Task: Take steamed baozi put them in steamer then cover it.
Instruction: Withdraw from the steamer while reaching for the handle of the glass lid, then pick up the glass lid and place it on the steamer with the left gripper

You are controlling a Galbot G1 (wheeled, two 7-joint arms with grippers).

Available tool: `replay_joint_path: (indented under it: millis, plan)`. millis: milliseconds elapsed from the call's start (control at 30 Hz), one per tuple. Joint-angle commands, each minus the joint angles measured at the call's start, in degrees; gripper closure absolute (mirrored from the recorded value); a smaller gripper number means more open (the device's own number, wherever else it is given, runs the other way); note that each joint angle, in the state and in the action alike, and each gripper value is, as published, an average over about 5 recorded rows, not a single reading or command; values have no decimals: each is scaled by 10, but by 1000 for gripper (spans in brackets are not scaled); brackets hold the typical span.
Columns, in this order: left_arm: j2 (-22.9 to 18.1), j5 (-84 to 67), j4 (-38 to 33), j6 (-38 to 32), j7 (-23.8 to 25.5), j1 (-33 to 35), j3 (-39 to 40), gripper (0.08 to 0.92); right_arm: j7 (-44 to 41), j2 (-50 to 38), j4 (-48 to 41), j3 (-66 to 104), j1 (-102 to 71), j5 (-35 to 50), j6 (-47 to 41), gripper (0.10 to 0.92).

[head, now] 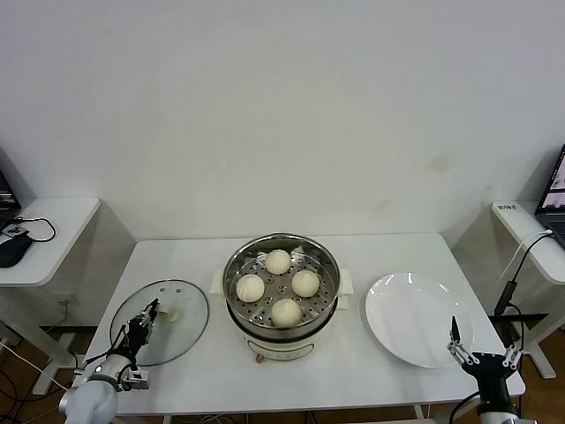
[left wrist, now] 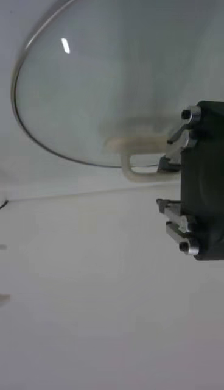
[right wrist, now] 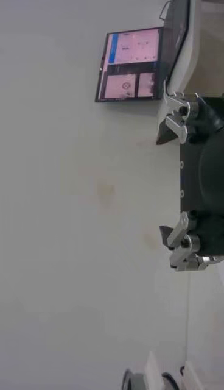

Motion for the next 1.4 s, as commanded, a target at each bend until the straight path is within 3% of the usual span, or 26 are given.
replay_joint_path:
  millis: [33,167,433,633,867,1133,1400]
  plan:
    - [-4,-2,15,-4,-30,-4,-3,804,0,2,2,0,-1,-1,0,203]
    - [-14,-5,-5,-3,-58,7,-16,868,-1,3,3,0,-2,-2,0,202]
    - [-44,-12,-96,34,-97,67,-52,869,-1,3,7,-2,-3,-5,1,203]
    - [-62,-16,-197,82,-95,120,-73,869,-2,0,9,-6,-4,-5,3,203]
    - [-53,-16,-331,153,-22,166,-93,869,-2,-6,9,-12,-3,-5,4,203]
    - [-33,-12,-429,207,68,188,-101,869,-3,-11,3,-18,5,-7,3,203]
    - [12,-51,-512,243,124,165,-36,869,0,-10,-4,-36,10,-25,4,203]
